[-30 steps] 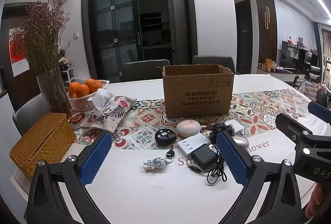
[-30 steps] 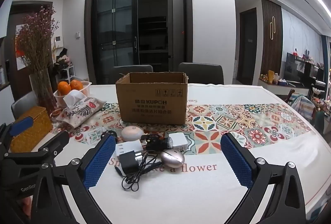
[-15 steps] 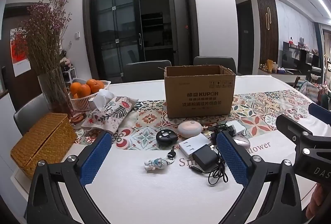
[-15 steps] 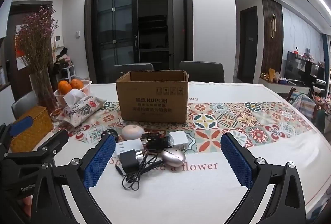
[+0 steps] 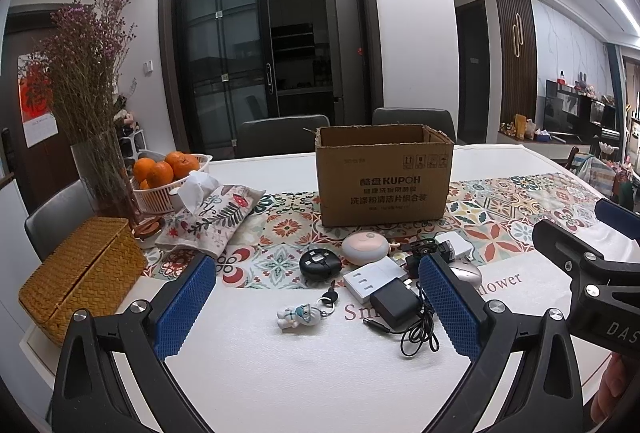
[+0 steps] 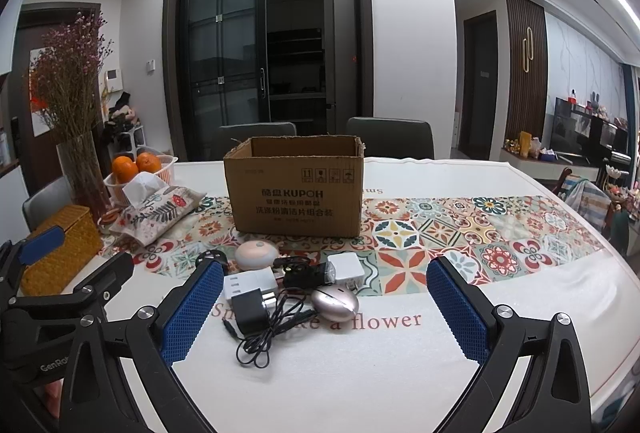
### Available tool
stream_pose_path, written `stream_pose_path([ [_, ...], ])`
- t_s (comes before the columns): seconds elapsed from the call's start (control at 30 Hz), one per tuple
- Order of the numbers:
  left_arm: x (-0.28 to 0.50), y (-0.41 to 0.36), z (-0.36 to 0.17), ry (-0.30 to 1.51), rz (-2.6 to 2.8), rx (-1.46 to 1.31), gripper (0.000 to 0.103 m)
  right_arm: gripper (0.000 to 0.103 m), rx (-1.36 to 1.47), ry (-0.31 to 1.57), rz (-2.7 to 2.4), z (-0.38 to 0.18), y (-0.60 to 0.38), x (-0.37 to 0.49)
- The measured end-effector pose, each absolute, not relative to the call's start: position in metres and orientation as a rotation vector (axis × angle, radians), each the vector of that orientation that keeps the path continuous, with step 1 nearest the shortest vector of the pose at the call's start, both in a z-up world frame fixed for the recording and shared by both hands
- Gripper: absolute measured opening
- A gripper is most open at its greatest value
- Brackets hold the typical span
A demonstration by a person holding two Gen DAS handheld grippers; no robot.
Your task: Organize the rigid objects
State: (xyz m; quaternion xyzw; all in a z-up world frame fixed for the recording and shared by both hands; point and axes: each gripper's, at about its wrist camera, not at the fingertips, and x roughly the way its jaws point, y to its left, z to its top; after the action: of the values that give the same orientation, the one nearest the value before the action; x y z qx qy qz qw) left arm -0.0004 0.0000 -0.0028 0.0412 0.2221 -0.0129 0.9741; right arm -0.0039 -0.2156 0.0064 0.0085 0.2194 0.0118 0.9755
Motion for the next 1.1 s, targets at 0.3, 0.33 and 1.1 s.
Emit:
stream_pose_path([
  [0.3, 0.0013, -0.0009, -0.0038, 0.454, -0.031, 0.083, 0.103, 0.103, 0.018, 0.444, 0.026, 0.0069, -0.2159, -0.0041],
  [0.33, 0.0013, -0.0008, -0.0038, 0.455, -0.03, 0.082, 0.103, 0.103, 0.018, 0.444, 0.026, 0.0068, -0.216, -0.004],
  [1.1, 0.0014, -0.0013, -0.0039, 0.457, -0.035, 0.083, 0.103, 0.103, 0.018, 0.444, 0.027, 0.0069, -0.2161, -0.0039],
])
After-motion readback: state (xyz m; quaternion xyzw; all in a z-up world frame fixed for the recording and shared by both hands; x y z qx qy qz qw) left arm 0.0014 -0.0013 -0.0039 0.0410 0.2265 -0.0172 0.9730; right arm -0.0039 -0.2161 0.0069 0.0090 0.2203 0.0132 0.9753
